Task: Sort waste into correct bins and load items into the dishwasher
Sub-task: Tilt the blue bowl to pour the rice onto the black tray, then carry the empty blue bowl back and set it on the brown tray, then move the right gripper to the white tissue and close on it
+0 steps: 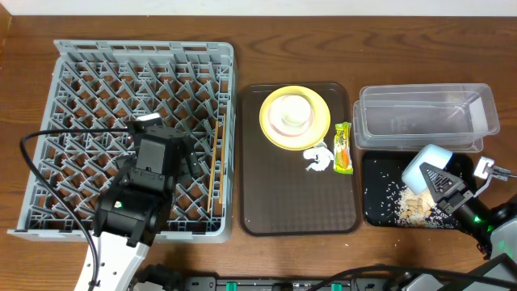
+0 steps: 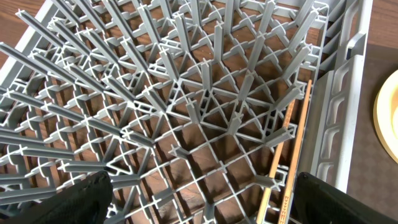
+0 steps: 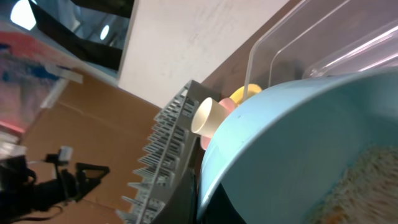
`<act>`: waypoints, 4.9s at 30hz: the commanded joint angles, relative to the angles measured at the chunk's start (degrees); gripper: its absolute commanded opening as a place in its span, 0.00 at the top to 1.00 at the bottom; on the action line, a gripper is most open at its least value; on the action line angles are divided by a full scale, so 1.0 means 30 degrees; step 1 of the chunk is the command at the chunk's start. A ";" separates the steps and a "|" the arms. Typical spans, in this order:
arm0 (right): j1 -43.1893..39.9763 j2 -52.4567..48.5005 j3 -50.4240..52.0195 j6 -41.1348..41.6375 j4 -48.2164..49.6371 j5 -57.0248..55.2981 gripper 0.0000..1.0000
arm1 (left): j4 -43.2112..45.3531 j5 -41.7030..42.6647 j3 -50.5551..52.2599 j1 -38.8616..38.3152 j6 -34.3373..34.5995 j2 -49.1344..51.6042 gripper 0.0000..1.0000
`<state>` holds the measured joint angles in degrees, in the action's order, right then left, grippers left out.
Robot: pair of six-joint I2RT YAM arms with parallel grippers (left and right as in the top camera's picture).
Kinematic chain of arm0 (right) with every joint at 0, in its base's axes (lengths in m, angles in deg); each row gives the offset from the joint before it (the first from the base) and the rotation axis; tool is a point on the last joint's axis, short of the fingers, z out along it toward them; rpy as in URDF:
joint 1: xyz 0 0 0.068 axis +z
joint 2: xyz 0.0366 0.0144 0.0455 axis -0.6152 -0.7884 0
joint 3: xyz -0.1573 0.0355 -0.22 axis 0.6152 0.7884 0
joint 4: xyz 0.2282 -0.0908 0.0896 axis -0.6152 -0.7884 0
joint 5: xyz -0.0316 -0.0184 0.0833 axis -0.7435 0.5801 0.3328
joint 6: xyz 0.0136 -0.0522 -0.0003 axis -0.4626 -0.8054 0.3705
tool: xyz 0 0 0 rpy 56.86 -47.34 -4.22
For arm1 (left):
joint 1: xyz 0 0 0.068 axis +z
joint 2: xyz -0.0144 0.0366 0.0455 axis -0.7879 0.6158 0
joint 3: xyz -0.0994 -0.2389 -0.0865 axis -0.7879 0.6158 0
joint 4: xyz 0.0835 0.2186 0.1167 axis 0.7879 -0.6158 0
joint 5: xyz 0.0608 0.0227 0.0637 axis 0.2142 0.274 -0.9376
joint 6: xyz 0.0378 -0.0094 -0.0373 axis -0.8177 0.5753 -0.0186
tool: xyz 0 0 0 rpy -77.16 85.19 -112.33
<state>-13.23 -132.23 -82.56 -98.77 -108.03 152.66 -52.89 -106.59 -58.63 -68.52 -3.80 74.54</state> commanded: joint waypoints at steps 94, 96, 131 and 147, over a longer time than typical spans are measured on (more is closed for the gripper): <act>2.7773 0.2783 -0.9624 1.3413 -0.2994 -2.4319 0.99 | -0.0051 -0.0240 -0.0350 0.0095 0.0168 0.0022 0.06; 2.9172 0.2025 -0.9632 1.3449 -0.2171 -2.4866 0.99 | -0.0051 -0.0248 -0.0350 0.0095 0.0168 0.0022 0.06; 3.3485 -0.6033 -1.0163 1.4178 0.4182 -2.3984 0.44 | -0.0051 -0.0248 -0.0350 0.0095 0.0168 0.0022 0.06; 2.5514 -0.3490 -1.0805 1.2808 -0.0984 -2.5128 0.45 | -0.0051 -0.0248 -0.0350 0.0095 0.0168 0.0022 0.06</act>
<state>66.30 -141.91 -115.06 -58.66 -110.61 79.51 -52.89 -106.59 -58.63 -68.52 -3.80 74.54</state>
